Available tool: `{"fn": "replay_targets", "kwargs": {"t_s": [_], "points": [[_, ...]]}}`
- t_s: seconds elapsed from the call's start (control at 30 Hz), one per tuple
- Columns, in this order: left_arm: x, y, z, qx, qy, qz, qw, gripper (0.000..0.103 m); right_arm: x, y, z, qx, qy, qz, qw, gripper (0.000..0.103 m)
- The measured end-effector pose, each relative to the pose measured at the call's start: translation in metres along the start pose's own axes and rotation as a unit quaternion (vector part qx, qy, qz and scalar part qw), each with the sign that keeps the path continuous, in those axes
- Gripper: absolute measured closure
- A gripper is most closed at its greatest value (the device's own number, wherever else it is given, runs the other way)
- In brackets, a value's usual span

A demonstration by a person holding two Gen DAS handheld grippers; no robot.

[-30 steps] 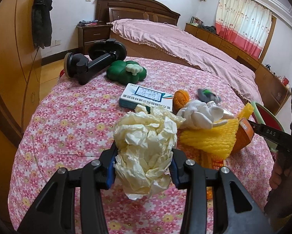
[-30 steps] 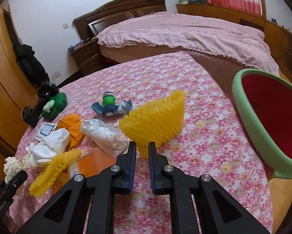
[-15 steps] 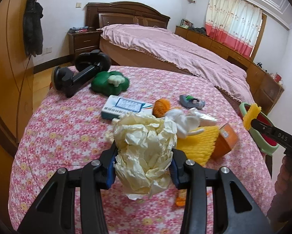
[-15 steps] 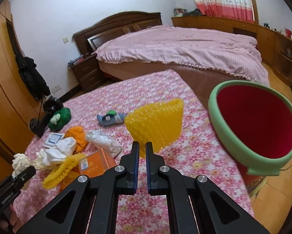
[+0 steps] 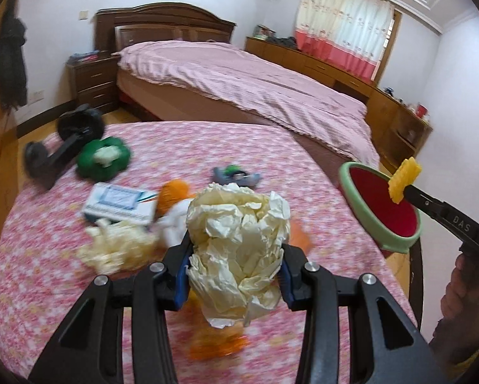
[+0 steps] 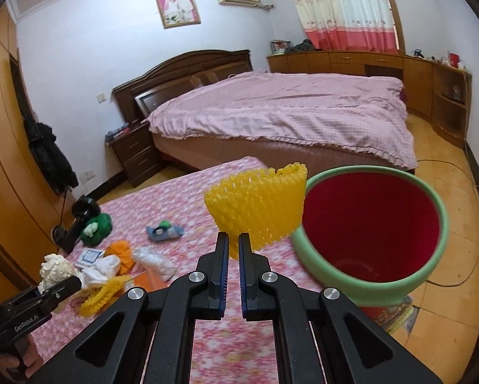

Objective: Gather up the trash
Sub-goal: 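Drop the foam net and tissue into the red bucket, opening both grippers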

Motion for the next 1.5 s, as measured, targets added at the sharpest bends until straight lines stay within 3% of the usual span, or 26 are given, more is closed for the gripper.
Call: {"fn": "replay_targets", "kwargs": {"t_s": [0.73, 0.83, 0.9, 1.03, 1.17, 1.3, 1.43, 1.5], "points": [[-0.002, -0.174, 0.094, 0.1, 0.054, 0.093, 0.9891, 0.059, 0.005, -0.141, 0.019, 0.051, 0.02, 0.092, 0.994, 0.095], [0.001, -0.189, 0.103, 0.105, 0.059, 0.102, 0.9875, 0.059, 0.007, -0.153, 0.021, 0.049, 0.022, 0.103, 0.993, 0.087], [0.002, -0.197, 0.108, 0.109, 0.061, 0.107, 0.9864, 0.059, 0.008, -0.159, 0.02, 0.046, 0.021, 0.107, 0.993, 0.076], [0.005, -0.214, 0.118, 0.118, 0.066, 0.12, 0.9835, 0.059, 0.008, -0.172, 0.015, 0.051, 0.015, 0.118, 0.992, 0.073], [0.009, -0.227, 0.131, 0.125, 0.073, 0.127, 0.9814, 0.058, 0.006, -0.185, 0.001, 0.063, -0.001, 0.132, 0.989, 0.061], [0.012, -0.244, 0.143, 0.136, 0.073, 0.145, 0.9774, 0.058, 0.006, -0.199, -0.011, 0.081, -0.006, 0.146, 0.986, 0.06], [0.014, -0.256, 0.155, 0.125, 0.084, 0.154, 0.9765, 0.045, 0.012, -0.207, -0.025, 0.092, -0.012, 0.16, 0.983, 0.059], [0.016, -0.258, 0.157, 0.121, 0.087, 0.149, 0.9775, 0.044, 0.013, -0.208, -0.029, 0.092, -0.014, 0.165, 0.982, 0.057]]}}
Point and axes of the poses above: each gripper's, at about its wrist camera, not at the fingertips, and z roughly the way its jaws point, y to its left, x to its underside, the point moved 7 cm from there along z, roughly the way its jaws point, and after that the axes turned 10 degrees about -y, right-handed, at the moved point
